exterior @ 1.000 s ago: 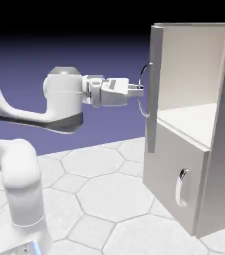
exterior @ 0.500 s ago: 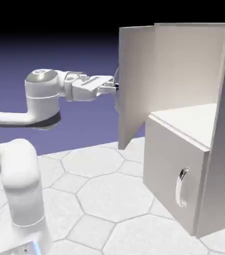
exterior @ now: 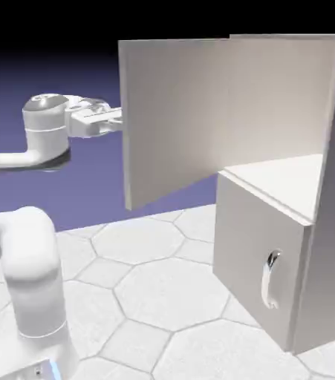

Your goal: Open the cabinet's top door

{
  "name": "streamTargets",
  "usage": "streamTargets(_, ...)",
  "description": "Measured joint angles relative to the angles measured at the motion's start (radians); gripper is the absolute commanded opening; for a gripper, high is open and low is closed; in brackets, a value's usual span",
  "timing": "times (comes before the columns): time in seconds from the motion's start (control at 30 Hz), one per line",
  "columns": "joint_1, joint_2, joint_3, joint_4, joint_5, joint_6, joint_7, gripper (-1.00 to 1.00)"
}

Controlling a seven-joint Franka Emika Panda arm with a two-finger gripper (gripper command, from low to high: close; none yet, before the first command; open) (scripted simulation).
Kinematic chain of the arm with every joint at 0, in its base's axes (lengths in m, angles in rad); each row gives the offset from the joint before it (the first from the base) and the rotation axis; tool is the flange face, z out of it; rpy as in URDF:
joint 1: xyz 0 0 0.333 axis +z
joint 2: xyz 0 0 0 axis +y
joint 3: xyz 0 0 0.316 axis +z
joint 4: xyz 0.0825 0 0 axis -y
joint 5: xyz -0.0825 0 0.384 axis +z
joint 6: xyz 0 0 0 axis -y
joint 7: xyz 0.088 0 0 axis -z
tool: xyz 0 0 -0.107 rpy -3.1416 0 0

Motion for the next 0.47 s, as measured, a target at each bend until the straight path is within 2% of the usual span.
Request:
streamTargets(0.43, -0.422, 0.094, 0.351, 0.470, 0.208, -0.439, -0.026, -1.00)
streamTargets(0.47, -0.430, 0.094, 0.356, 0.478, 0.210, -0.445, -0.027, 1.00)
